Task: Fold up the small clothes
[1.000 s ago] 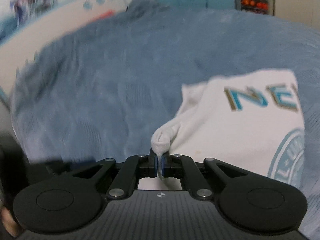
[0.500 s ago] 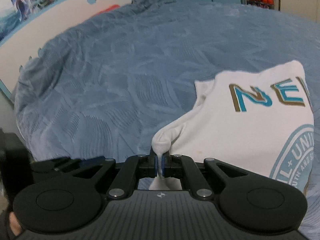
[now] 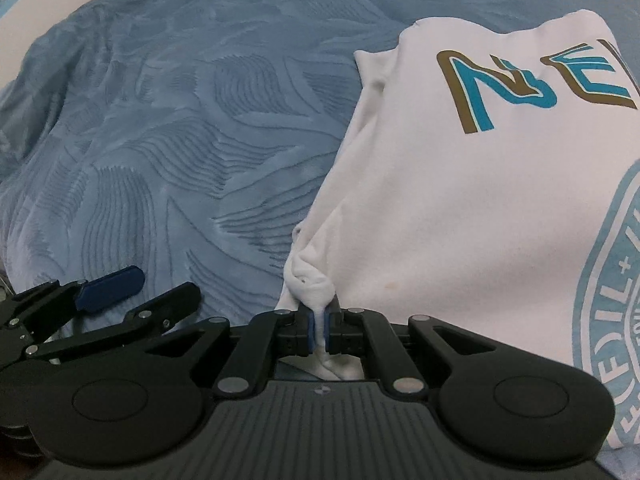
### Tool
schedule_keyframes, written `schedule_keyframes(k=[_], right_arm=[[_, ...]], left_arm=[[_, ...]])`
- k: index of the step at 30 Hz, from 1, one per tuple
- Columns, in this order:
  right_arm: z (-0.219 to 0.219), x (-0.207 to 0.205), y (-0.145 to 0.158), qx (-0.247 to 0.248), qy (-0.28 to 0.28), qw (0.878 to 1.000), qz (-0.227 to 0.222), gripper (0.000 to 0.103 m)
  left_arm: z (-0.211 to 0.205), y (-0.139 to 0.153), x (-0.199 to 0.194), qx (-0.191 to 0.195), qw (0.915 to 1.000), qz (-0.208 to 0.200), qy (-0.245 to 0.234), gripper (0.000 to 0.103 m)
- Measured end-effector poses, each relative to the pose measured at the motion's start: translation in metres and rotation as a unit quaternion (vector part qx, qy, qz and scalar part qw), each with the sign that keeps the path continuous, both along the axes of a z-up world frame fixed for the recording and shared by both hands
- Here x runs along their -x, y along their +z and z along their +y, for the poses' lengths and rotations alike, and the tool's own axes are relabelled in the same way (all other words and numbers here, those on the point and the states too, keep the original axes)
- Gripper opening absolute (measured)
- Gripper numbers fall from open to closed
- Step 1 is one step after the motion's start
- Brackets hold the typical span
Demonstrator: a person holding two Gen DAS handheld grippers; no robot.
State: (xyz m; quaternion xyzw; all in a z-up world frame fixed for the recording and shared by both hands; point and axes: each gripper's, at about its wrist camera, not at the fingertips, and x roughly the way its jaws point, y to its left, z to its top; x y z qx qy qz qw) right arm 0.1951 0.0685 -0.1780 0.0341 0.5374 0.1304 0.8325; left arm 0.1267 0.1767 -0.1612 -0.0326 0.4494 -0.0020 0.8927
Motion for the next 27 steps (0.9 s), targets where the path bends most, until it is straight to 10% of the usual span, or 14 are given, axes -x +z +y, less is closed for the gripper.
schedule_keyframes(k=[6,16,27], right_arm=[[0.009,0.005,-0.001,0.029,0.013,0.999,-0.008,0.006],[-0.014,-0.001,0.032,-0.047,0.027,0.998,0.021,0.047],[-0.124,-0.001,0.087,-0.013,-0.037,0.995,-0.093,0.058]], left_arm=[[-0.002,0.001,0.0,0.001,1.0,0.002,0.004,0.052],[0.002,0.016,0.004,0.004,0.9999,-0.007,0.014,0.052],[-0.038,0.042,-0.014,0.001,0.9991,-0.039,-0.017,0.052]])
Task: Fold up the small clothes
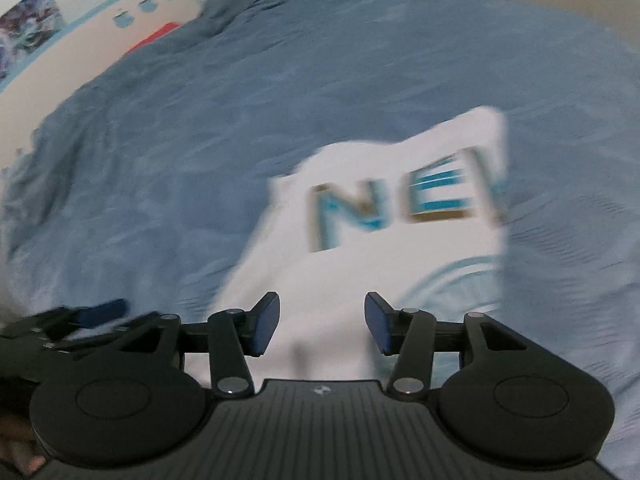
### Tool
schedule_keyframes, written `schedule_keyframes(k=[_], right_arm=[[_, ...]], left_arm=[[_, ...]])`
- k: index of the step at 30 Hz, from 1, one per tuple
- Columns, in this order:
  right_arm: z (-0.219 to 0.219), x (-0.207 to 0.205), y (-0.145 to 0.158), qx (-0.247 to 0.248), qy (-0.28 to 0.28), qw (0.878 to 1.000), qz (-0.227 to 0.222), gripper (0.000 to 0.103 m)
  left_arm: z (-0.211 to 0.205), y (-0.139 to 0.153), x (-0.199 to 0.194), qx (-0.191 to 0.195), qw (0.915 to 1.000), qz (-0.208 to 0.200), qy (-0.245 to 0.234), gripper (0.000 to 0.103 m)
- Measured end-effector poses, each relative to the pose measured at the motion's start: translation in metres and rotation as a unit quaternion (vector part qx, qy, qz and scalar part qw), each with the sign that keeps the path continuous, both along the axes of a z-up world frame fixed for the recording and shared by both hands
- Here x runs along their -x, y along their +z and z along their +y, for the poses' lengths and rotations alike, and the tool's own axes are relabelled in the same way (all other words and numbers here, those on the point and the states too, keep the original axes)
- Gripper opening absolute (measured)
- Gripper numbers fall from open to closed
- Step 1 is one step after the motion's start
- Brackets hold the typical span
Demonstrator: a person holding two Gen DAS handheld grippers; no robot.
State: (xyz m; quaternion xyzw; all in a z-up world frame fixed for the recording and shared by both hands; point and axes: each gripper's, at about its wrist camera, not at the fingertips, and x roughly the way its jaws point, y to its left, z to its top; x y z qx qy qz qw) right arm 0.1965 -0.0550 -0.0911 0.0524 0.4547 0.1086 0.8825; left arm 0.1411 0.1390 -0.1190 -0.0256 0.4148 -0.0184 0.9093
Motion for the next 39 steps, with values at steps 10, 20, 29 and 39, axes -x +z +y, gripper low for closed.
schedule_keyframes(k=[10,20,29,39], right_arm=[[-0.06,-0.019,-0.038,0.013,-0.046,0.999,0.023,0.058],[-0.088,-0.015,-0.048,-0.036,-0.047,0.998,0.024,0.061],[-0.07,0.0,-0.026,-0.007,-0.012,1.0,-0.01,0.056],[-0.036,0.006,-0.03,0.067,0.044,0.996,-0.033,0.042]], left_arm=[[-0.061,-0.021,-0.05,0.005,0.9991,0.023,-0.035,0.052],[-0.067,-0.025,-0.049,0.013,0.9994,-0.006,-0.033,0.009],[-0.067,0.032,-0.006,-0.015,0.9977,-0.066,-0.007,0.007],[-0.07,-0.053,-0.027,-0.027,0.9993,0.024,-0.007,0.017]])
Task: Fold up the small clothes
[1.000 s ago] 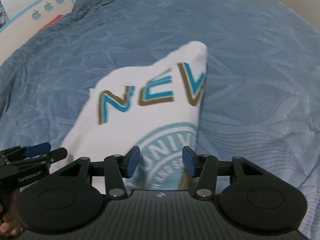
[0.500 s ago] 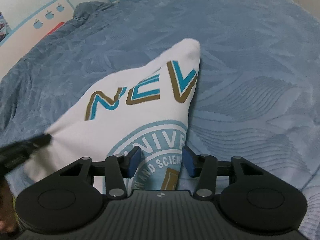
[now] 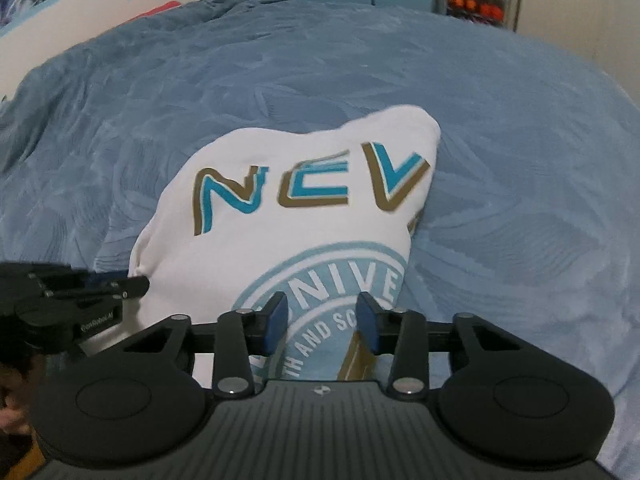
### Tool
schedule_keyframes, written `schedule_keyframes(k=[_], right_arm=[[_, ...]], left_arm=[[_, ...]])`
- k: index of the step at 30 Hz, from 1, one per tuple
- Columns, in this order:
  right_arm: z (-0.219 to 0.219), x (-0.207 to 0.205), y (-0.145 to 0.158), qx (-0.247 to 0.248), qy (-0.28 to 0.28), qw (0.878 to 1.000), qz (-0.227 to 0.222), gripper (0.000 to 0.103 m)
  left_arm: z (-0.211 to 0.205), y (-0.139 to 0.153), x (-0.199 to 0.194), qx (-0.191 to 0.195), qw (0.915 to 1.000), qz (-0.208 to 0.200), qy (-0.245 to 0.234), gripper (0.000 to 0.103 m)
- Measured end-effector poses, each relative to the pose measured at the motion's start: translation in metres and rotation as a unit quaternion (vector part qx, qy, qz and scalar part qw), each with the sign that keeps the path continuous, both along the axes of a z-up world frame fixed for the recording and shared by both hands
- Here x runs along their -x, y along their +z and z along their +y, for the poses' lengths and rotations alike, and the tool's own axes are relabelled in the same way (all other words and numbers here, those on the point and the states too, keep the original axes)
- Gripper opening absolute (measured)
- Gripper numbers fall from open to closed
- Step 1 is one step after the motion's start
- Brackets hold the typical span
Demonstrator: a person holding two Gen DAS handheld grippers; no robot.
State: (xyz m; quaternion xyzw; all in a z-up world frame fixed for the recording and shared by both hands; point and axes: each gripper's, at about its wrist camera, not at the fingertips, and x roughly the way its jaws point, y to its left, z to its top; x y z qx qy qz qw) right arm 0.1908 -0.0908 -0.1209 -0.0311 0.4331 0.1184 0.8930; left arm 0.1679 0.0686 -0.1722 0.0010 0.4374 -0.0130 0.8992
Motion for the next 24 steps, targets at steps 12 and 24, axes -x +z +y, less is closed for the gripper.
schedule_keyframes(k=[12,24], right_arm=[[-0.011,0.004,0.035,-0.053,-0.026,0.998,0.016,0.036],[-0.01,-0.012,-0.052,-0.039,-0.04,0.991,0.12,0.034]], left_arm=[[-0.017,0.088,0.028,0.011,0.9948,-0.09,-0.047,0.033],[-0.04,-0.008,-0.005,-0.009,0.9955,0.041,-0.085,0.041]])
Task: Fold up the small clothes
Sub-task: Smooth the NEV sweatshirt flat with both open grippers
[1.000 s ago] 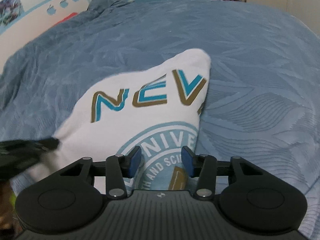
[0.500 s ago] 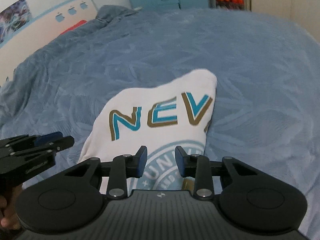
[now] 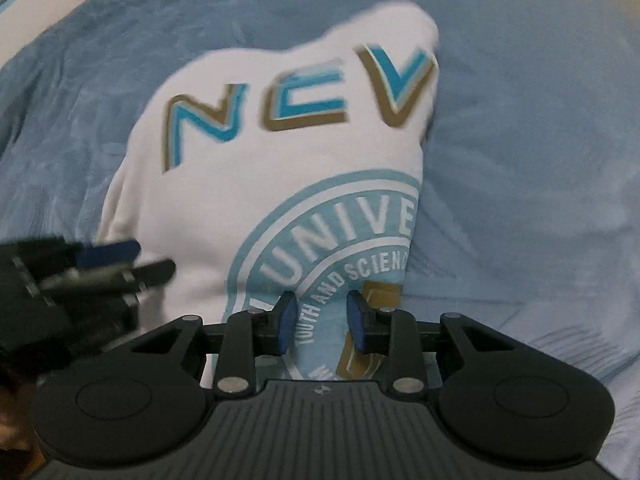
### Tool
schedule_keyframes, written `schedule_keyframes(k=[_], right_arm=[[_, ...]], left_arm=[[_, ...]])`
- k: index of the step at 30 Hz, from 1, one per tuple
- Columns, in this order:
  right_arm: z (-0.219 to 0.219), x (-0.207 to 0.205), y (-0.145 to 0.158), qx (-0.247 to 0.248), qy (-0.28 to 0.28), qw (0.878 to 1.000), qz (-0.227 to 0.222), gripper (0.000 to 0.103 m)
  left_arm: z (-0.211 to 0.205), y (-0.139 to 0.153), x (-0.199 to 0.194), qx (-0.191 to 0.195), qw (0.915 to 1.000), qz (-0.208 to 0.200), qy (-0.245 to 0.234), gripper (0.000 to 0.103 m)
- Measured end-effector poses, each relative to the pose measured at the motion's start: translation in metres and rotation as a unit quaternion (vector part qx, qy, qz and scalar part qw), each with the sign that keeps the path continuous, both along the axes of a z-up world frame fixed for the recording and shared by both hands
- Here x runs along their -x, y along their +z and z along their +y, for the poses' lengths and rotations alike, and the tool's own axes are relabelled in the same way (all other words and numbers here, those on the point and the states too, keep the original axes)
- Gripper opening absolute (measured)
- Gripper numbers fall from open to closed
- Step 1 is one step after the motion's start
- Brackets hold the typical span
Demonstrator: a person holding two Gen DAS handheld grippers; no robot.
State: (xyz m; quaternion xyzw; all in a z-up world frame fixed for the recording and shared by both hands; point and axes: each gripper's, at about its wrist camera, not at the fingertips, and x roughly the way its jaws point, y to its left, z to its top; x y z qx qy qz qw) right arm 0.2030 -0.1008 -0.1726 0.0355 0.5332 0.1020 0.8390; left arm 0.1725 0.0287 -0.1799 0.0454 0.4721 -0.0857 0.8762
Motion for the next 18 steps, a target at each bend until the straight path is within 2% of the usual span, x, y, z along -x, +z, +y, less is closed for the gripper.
schedule_keyframes(k=[3,7,13,18], right_arm=[[-0.004,-0.005,-0.003,-0.013,-0.008,1.0,0.011,0.033],[0.0,-0.006,0.006,-0.002,0.0,1.0,0.012,0.033],[-0.004,-0.002,0.028,0.008,-0.002,1.0,-0.01,0.033],[-0.014,-0.009,0.038,-0.001,-0.021,0.999,-0.024,0.033]], left_arm=[[0.0,0.001,-0.001,0.001,1.0,0.001,-0.001,0.04],[-0.002,0.013,-0.003,-0.012,0.9999,-0.003,-0.002,0.04],[-0.007,0.052,-0.007,-0.016,0.9983,-0.057,-0.002,0.042],[-0.005,0.064,-0.013,-0.015,0.9971,-0.075,0.007,0.043]])
